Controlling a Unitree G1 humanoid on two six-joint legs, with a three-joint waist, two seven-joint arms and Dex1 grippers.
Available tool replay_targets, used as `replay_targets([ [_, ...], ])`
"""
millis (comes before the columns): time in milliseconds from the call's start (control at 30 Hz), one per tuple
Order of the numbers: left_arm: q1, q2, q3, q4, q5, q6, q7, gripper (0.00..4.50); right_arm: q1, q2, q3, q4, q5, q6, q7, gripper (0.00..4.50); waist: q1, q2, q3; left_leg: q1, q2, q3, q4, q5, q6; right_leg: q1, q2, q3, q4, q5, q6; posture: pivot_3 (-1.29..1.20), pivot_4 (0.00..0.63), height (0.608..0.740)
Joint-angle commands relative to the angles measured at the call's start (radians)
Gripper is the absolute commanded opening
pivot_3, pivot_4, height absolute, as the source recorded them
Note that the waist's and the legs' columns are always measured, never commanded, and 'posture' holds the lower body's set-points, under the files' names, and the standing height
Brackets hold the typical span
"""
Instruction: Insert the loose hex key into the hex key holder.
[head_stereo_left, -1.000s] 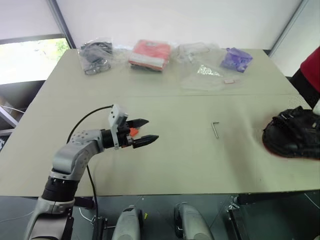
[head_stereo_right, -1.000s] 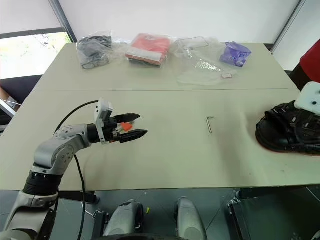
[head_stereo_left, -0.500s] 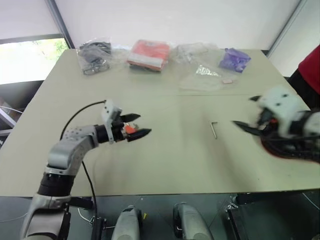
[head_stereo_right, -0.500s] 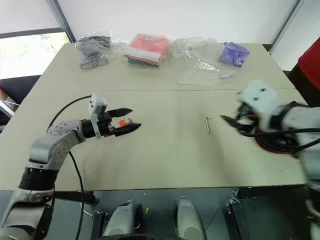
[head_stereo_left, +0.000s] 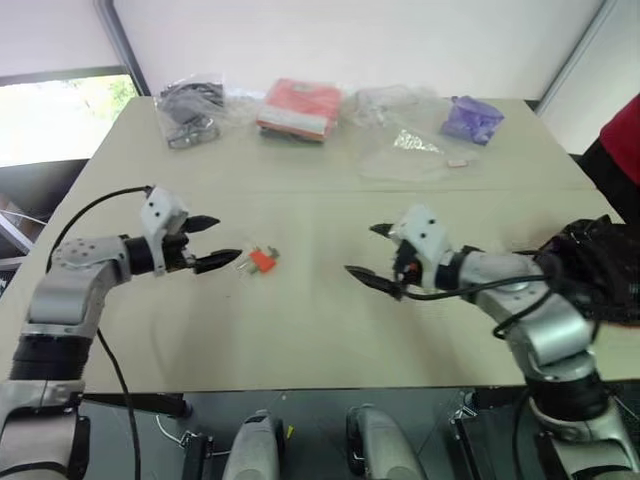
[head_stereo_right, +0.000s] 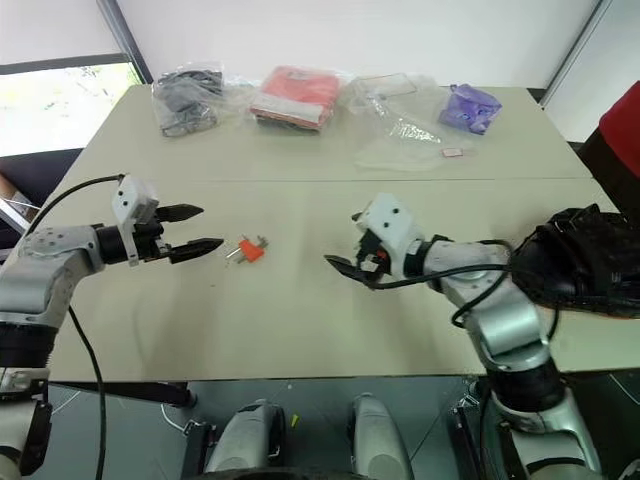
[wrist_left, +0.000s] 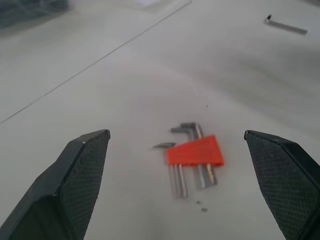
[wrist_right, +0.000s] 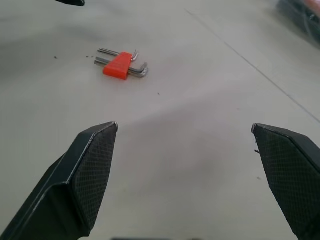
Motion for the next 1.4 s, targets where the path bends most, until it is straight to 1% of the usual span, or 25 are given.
replay_targets([
  [33,-0.024,0.063,0.017,0.025,0.017,-0.047,-0.083,4.5,-0.027,0.08,0.097,0.039,-0.048,-0.069,-0.063,4.45,-0.002,0.0,0.0,0.0,0.0,0.0,0.0,0.0,0.0,0.0,0.0,0.0,0.0,0.0,0.0,0.0,0.15,0.739],
  [133,-0.024,0.135,0.006,0.031,0.015,-0.02,-0.176,4.5,-0.032,0.177,0.171,0.12,-0.097,-0.13,-0.129,4.45,-0.002,0.0,0.0,-0.001,0.001,0.0,0.0,0.0,0.0,-0.001,0.001,0.0,0.0,0.0,0.0,0.0,0.15,0.739],
  [200,-0.028,0.173,0.013,0.044,0.011,0.0,-0.21,4.5,-0.037,0.239,0.212,0.189,-0.136,-0.181,-0.175,4.45,-0.002,0.0,0.0,-0.001,0.001,0.0,-0.001,0.0,0.0,-0.001,0.001,0.0,0.0,0.0,0.0,0.0,0.15,0.739],
  [367,-0.056,0.192,0.03,0.08,0.018,-0.007,-0.205,4.5,-0.057,0.342,0.267,0.313,-0.194,-0.28,-0.232,4.45,0.002,-0.001,0.0,-0.001,0.001,0.001,0.0,0.0,0.0,-0.001,0.0,0.0,0.0,0.0,0.0,0.0,0.15,0.739],
  [533,-0.03,0.203,0.042,0.044,0.001,0.02,-0.206,4.5,-0.082,0.417,0.319,0.43,-0.254,-0.325,-0.267,4.45,-0.003,-0.001,0.0,-0.001,0.001,0.001,0.0,0.0,0.0,-0.001,0.001,0.0,0.0,0.0,0.0,0.0,0.15,0.739],
  [633,0.019,0.187,0.066,-0.019,-0.025,0.04,-0.19,4.5,-0.084,0.46,0.343,0.506,-0.272,-0.327,-0.274,4.45,-0.005,-0.001,0.0,-0.001,0.001,0.001,-0.001,0.0,0.0,-0.002,0.001,0.0,0.0,0.0,0.0,0.0,0.15,0.739],
  [800,0.087,0.132,0.107,-0.091,-0.059,0.064,-0.13,4.5,-0.096,0.517,0.335,0.572,-0.272,-0.326,-0.275,4.45,-0.006,-0.001,-0.001,-0.001,0.001,0.0,-0.001,0.0,0.0,-0.002,0.001,0.0,0.001,0.0,0.0,0.0,0.15,0.739],
  [1100,0.17,0.112,0.115,-0.173,-0.066,0.091,-0.091,4.5,-0.164,0.572,0.319,0.727,-0.318,-0.328,-0.333,4.45,-0.007,-0.001,-0.001,0.0,0.002,0.0,-0.001,0.0,0.0,-0.001,0.001,0.0,0.001,0.0,0.0,0.0,0.15,0.739],
  [1267,0.202,0.098,0.107,-0.21,-0.059,0.088,-0.062,4.5,-0.19,0.608,0.27,0.807,-0.31,-0.311,-0.381,4.45,-0.008,-0.002,-0.001,0.001,0.002,0.0,-0.001,0.0,0.0,-0.001,0.001,0.0,0.002,0.0,0.0,0.0,0.15,0.739],
  [1333,0.206,0.094,0.104,-0.22,-0.056,0.087,-0.052,4.5,-0.197,0.617,0.252,0.832,-0.306,-0.3,-0.394,3.93,-0.008,-0.002,-0.001,0.001,0.002,0.0,-0.001,0.0,0.0,-0.001,0.001,0.0,0.002,0.0,0.0,0.0,0.15,0.739],
  [1400,0.207,0.089,0.101,-0.227,-0.057,0.088,-0.042,4.5,-0.201,0.618,0.248,0.851,-0.31,-0.312,-0.399,3.15,-0.005,-0.002,-0.001,0.001,0.002,0.0,-0.001,0.0,0.0,-0.001,0.001,0.0,0.002,0.0,0.0,0.0,0.15,0.739],
])
